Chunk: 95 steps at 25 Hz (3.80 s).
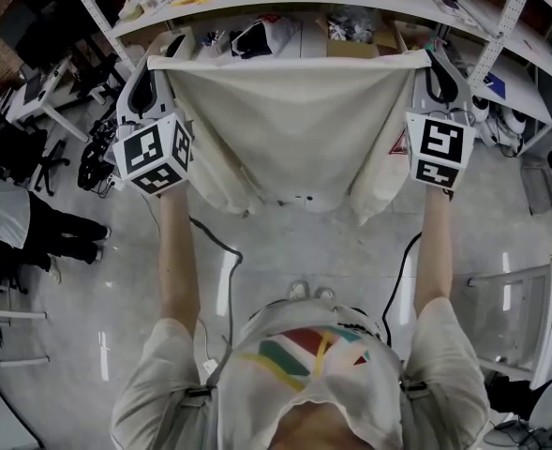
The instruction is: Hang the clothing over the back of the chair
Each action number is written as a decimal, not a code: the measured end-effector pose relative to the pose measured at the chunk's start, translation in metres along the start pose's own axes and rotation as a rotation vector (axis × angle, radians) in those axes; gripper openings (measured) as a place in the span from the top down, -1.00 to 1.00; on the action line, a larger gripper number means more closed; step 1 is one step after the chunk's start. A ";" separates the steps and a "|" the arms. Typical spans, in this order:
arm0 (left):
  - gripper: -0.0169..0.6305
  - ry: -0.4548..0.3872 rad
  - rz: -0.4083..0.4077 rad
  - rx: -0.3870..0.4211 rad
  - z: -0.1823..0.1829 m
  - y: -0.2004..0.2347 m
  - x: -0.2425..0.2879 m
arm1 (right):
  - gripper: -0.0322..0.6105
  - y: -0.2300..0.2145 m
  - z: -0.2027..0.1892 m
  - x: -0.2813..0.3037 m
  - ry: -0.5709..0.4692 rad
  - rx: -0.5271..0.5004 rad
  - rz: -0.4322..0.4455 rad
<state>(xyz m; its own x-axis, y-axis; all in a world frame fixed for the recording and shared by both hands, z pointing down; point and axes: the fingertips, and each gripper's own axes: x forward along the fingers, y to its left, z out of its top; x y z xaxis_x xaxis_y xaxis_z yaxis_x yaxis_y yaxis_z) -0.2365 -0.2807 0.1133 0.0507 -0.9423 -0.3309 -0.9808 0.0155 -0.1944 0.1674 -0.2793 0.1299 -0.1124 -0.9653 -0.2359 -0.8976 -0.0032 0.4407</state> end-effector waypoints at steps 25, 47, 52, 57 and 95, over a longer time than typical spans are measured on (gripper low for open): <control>0.90 0.169 -0.065 0.028 -0.105 -0.007 0.028 | 0.87 0.039 -0.078 0.027 0.169 -0.062 0.045; 0.90 0.217 -0.078 0.076 -0.121 -0.005 0.066 | 0.87 0.042 -0.084 0.075 0.191 -0.160 0.110; 0.90 0.264 -0.105 0.085 -0.150 -0.015 0.059 | 0.87 0.053 -0.115 0.065 0.249 -0.170 0.135; 0.90 0.309 -0.129 0.086 -0.175 -0.027 0.052 | 0.87 0.061 -0.142 0.055 0.295 -0.169 0.158; 0.90 0.537 -0.188 0.075 -0.314 -0.067 0.012 | 0.87 0.115 -0.275 0.017 0.546 -0.152 0.271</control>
<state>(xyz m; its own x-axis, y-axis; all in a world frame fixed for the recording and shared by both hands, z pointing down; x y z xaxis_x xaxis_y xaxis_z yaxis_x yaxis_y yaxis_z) -0.2289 -0.3976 0.4121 0.1011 -0.9684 0.2278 -0.9472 -0.1637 -0.2757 0.1798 -0.3681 0.4145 -0.0577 -0.9311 0.3600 -0.7926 0.2620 0.5505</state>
